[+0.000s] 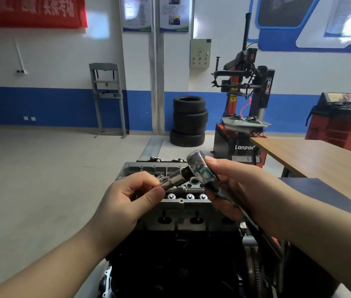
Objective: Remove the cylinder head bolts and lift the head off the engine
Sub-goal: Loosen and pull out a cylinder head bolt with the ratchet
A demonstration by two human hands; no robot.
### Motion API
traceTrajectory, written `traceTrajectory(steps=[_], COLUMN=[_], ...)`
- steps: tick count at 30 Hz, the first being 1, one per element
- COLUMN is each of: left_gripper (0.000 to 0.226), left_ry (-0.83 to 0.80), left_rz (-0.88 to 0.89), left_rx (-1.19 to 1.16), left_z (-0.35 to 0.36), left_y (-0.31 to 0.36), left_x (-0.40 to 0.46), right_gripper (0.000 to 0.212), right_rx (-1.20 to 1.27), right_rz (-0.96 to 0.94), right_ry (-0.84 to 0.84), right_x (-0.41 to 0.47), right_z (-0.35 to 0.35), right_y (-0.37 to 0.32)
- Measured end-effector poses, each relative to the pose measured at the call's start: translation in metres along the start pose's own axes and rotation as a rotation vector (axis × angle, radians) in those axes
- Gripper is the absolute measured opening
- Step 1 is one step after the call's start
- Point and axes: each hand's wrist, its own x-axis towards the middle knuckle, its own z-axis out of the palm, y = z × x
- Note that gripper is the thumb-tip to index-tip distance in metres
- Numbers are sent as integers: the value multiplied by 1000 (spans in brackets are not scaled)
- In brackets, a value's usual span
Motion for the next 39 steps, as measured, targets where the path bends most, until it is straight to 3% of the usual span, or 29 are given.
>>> traceTrajectory(steps=[4,8,13,16,18,21,25,28,32,39], left_gripper=[31,34,37,35,37,34,49,62,65,55], left_ry=[-41,-97,166,228,179,4,-104,-102,-146,-155], left_rz=[7,18,3,3,2,-136,-282,-411,-555,-573], left_rx=[31,-47,186,271,264,297,626,791,718,652], left_z=[-7,-6,2,8,3,-22,-59,-76,-74,-71], left_y=[3,5,9,21,31,31,-11,-53,-99,-115], left_x=[3,7,34,59,80,106,114,107,91,84], right_gripper=[96,75,68,59,53,31,30,30,28,30], right_rx=[-125,-237,-418,-590,-688,-836,-1190,-1281,-1293,-1473], right_rz=[7,-60,-142,-310,-404,-395,-443,-524,-582,-671], right_ry=[74,98,376,510,587,648,776,807,814,821], right_x=[-2,-2,22,55,73,97,119,133,156,193], right_z=[0,7,18,19,12,0,-4,-5,-3,1], right_y=[-5,-17,-49,-73,-91,-108,-111,-111,-111,-100])
